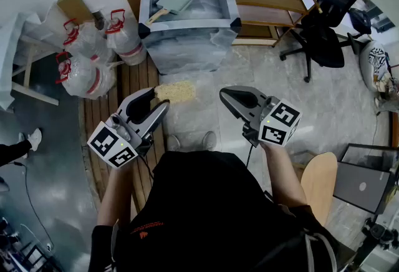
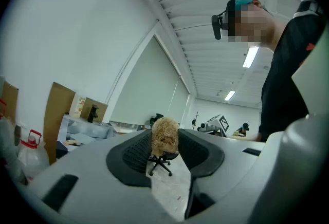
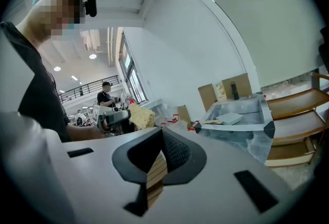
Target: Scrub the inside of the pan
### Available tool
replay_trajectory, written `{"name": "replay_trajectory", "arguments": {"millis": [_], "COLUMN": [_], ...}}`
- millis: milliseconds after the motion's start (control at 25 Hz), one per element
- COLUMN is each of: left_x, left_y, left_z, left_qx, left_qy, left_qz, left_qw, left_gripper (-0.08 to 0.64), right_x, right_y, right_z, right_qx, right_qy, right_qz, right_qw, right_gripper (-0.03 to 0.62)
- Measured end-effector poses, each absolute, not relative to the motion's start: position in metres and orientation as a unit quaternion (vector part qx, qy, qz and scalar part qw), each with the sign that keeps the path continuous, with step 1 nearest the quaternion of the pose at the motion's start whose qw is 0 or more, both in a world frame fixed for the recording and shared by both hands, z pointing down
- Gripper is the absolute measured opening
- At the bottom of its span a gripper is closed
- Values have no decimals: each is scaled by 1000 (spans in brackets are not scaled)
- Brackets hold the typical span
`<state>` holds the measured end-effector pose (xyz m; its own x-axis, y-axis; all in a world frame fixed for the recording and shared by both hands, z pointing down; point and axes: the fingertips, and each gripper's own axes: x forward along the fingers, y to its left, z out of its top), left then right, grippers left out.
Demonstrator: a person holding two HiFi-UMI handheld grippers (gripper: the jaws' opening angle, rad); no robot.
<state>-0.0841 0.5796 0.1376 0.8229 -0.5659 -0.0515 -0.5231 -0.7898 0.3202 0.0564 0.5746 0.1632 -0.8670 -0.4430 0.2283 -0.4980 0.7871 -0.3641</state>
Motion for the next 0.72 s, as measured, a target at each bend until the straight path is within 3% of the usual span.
{"name": "replay_trajectory", "arguments": {"millis": [720], "left_x": [-62], "left_y": [595], "left_z": [144], "left_qx": [941], "left_qy": [-294], "left_qz": [-60], "left_qw": [154], "left_gripper": [164], "right_x": [74], "right_y": [586], "right_z": [173], "right_qx": [247], "right_qy": [-940], "right_qz": [226], "right_qw": [63], "right_gripper": [5]}}
